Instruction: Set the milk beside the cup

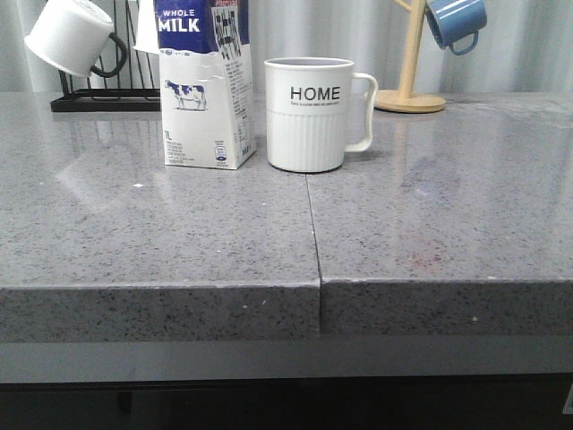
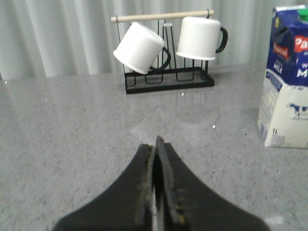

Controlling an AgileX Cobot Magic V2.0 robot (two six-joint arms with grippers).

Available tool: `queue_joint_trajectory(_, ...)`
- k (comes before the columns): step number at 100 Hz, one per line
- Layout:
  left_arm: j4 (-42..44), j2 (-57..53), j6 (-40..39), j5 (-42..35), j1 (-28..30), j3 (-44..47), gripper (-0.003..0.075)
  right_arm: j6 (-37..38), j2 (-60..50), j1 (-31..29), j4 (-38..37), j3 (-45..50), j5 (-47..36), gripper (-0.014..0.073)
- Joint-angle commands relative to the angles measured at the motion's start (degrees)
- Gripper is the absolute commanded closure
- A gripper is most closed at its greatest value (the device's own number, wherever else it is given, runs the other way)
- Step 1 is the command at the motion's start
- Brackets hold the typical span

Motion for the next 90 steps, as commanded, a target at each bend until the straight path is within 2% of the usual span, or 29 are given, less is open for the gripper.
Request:
queue_joint_trajectory(1,-2.27,-3.28,0.92,0.66,0.66,-0.14,0.0741,-0.10,0.27,-0.44,-0.58,-1.63,-3.82,0.0715)
queue_joint_trajectory(18,-9.96,-10.53,14.40,-1.28,1.01,6.20,0.0741,-0.10,0.27,-0.44,-0.58,-1.63,-3.82,0.0715)
queue_joint_trajectory(53,-8.60,-22.18,14.55,-4.54,1.01,16.10,0.0741,-0.10,0.27,-0.44,-0.58,-1.63,-3.82,0.0715)
queue_joint_trajectory(78,-8.34,-22.19,14.21,-10.91,1.01,20.58,0.0741,-0.10,0.27,-0.44,-0.58,-1.63,-3.82,0.0715)
queue_joint_trajectory(90,-8.34,-22.19,13.96,-10.58,1.01,20.58,0.0741,-0.10,0.27,-0.44,-0.58,-1.63,-3.82,0.0715)
